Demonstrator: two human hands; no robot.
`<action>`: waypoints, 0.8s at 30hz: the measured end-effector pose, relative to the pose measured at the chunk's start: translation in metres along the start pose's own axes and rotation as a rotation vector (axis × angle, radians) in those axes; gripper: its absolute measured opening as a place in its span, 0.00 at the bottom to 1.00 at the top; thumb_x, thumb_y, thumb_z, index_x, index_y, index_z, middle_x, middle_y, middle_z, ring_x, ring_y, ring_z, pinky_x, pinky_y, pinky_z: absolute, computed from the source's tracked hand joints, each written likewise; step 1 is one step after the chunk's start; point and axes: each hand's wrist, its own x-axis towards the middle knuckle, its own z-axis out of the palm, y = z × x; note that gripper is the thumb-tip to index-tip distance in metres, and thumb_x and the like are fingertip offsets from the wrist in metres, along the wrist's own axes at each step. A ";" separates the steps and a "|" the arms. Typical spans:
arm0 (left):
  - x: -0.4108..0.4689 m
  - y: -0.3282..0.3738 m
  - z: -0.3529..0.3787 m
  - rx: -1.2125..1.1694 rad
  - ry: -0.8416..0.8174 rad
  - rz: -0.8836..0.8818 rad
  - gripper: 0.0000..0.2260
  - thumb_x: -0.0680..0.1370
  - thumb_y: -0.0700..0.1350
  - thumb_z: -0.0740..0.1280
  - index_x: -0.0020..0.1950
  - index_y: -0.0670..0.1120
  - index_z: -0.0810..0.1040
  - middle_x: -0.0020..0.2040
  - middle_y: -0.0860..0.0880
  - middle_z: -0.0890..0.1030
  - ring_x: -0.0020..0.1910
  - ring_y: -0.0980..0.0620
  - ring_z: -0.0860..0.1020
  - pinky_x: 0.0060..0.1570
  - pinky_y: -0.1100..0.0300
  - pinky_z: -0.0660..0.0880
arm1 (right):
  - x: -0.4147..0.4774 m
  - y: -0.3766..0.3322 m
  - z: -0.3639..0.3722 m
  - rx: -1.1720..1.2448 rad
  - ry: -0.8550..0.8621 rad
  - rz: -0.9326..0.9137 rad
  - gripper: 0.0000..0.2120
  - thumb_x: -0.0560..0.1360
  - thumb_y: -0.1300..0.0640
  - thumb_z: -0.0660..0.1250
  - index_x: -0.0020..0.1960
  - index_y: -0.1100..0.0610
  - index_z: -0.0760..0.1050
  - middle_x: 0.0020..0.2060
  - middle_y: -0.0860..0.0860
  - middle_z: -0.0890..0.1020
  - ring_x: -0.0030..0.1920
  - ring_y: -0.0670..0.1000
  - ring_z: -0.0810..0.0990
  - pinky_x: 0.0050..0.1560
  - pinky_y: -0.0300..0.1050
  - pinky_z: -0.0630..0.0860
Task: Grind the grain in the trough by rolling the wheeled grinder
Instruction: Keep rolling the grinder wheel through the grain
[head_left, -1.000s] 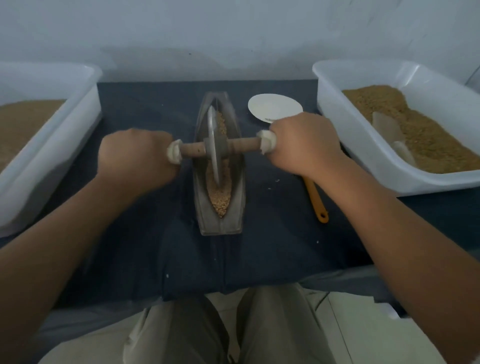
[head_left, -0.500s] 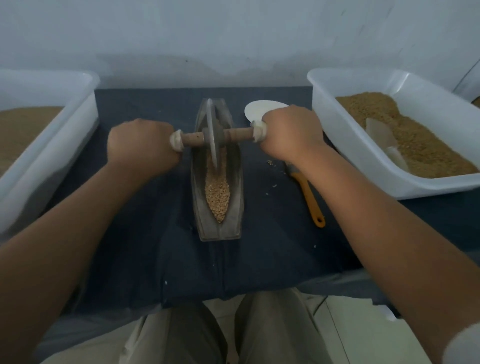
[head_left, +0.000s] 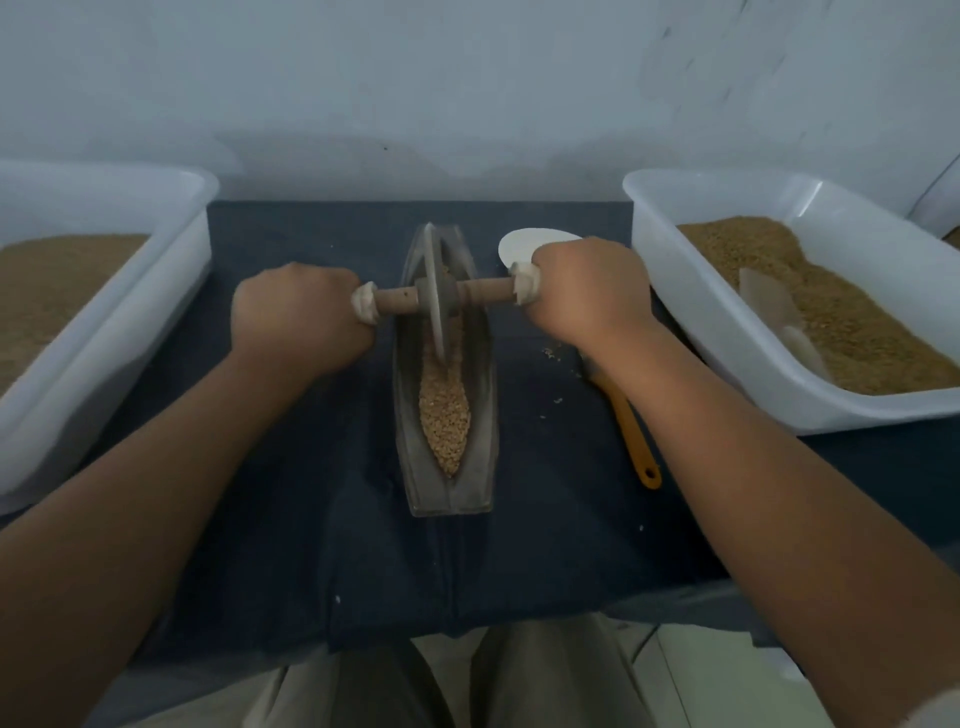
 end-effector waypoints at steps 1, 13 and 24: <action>0.001 0.001 -0.002 -0.003 -0.014 -0.005 0.16 0.75 0.59 0.64 0.32 0.51 0.69 0.30 0.53 0.72 0.29 0.45 0.75 0.33 0.58 0.68 | 0.001 0.000 0.000 -0.014 0.005 -0.004 0.13 0.70 0.50 0.60 0.30 0.53 0.62 0.24 0.47 0.67 0.26 0.48 0.64 0.29 0.41 0.63; -0.028 0.002 -0.022 0.103 0.088 0.162 0.21 0.77 0.57 0.67 0.30 0.53 0.62 0.25 0.56 0.65 0.22 0.53 0.63 0.30 0.65 0.59 | -0.057 0.015 -0.001 -0.001 -0.161 0.030 0.24 0.73 0.30 0.51 0.36 0.47 0.73 0.28 0.44 0.75 0.29 0.47 0.73 0.30 0.45 0.69; -0.020 0.004 -0.029 0.102 -0.034 0.095 0.17 0.78 0.58 0.62 0.32 0.52 0.69 0.28 0.54 0.71 0.26 0.50 0.69 0.30 0.61 0.63 | -0.024 0.013 0.001 -0.031 -0.174 -0.004 0.25 0.79 0.35 0.52 0.36 0.50 0.74 0.30 0.47 0.77 0.31 0.50 0.75 0.32 0.44 0.70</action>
